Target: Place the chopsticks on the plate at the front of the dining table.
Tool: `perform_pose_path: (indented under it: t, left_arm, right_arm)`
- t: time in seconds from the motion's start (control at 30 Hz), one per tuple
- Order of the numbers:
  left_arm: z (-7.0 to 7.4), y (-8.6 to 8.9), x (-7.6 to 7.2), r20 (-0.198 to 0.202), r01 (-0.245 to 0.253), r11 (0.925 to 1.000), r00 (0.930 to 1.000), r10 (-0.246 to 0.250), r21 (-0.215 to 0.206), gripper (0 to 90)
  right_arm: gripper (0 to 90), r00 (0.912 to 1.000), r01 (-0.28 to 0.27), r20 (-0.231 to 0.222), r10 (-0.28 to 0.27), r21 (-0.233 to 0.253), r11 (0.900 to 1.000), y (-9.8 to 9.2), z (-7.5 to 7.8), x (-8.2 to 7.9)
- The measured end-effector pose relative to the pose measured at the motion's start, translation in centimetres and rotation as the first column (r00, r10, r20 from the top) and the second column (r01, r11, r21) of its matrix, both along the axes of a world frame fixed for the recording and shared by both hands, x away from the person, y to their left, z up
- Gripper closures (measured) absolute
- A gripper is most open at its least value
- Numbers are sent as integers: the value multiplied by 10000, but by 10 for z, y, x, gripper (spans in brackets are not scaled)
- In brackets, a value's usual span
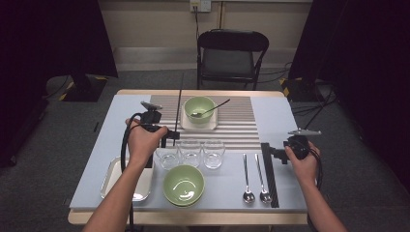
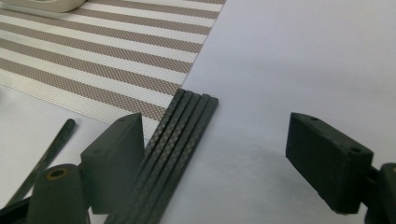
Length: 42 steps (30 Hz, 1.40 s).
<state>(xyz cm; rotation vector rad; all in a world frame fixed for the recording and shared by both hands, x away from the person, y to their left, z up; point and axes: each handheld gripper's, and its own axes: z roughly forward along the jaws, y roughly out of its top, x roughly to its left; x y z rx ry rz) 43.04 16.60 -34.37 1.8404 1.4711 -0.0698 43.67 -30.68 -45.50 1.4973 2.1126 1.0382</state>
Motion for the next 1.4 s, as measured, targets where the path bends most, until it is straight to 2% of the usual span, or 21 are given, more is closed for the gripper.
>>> perform_pose_path:
  t: [0.53, 0.83, 1.07, 1.4]
  left_arm:
    - [0, 1, 3, -75, -135, 9999, 9999, 136, 42, 872]
    - [-1, 2, 5, -108, -186, 9998, 9998, 187, 107, 872]
    - [-2, 3, 7, -114, -231, 9996, 9997, 233, 146, 872]
    - [-2, 4, 11, -140, -337, 9992, 9993, 340, 227, 872]
  right_arm:
    - [187, 9995, 244, -212, -246, -107, 9996, -11, -9, -5]
    - [185, 9995, 145, -265, -157, -441, 9989, -12, -13, -6]
    - [184, 9994, 214, -269, -228, -489, 9986, -15, -15, -8]
    - [184, 9999, -90, 116, 105, -1195, 9928, -12, -19, -12]
